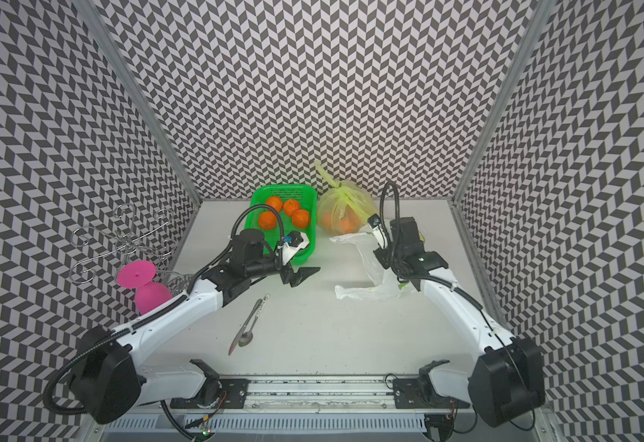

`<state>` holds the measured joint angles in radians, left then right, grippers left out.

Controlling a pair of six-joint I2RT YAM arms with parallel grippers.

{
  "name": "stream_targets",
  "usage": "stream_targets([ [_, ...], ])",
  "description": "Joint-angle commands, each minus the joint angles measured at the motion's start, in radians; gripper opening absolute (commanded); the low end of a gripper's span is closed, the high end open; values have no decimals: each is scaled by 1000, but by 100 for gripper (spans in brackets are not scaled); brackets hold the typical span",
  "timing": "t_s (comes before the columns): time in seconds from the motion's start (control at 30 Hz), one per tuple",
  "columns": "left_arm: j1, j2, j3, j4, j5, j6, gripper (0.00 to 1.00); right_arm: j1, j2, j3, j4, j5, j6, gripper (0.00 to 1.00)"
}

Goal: Place the oranges into plastic bags & tie knots
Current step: Open the plastic bag at the center of the board.

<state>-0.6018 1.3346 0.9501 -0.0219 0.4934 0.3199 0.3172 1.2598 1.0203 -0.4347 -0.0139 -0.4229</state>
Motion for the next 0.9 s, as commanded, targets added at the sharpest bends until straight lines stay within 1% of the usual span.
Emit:
stream_targets([
  [0.0, -70, 71, 124, 6, -127, 28, 86, -7, -43, 8, -11, -119, -6, 0],
  [0.1, -112, 156, 205, 8, -275, 12, 88, -7, -65, -2, -8, -148, 2, 0],
  [0.13, -114, 182, 231, 1, -300, 3, 88, -6, -70, -8, -6, -154, 5, 0],
  [0.27, -116, 282, 305, -40, -332, -10, 87, -7, -86, -15, -10, -164, 4, 0],
  [0.37, -115, 323, 330, -20, -339, -13, 81, -7, -98, -25, -14, -173, -8, 0],
  [0.47, -115, 353, 344, 11, -316, -5, 69, -7, -113, -38, -12, -172, -15, 0],
  [0.5, -115, 362, 352, 8, -303, -5, 64, -7, -119, -41, -13, -167, -20, 0],
  [0.6, -113, 366, 353, -4, -261, -22, 45, -7, -127, -51, -17, -148, -34, 0],
  [0.7, -112, 338, 339, -12, -181, -33, 22, -7, -125, -55, -22, -112, -49, 0],
  [0.73, -113, 325, 334, -12, -139, -42, 13, -7, -124, -58, -21, -99, -52, 0],
  [0.8, -113, 302, 325, -14, -83, -68, 1, -7, -122, -54, -29, -71, -54, 0],
  [0.83, -115, 294, 323, -14, -57, -88, 0, -5, -120, -50, -37, -63, -57, 5],
  [0.87, -114, 287, 323, -18, -39, -109, 0, -6, -121, -46, -46, -55, -58, 13],
])
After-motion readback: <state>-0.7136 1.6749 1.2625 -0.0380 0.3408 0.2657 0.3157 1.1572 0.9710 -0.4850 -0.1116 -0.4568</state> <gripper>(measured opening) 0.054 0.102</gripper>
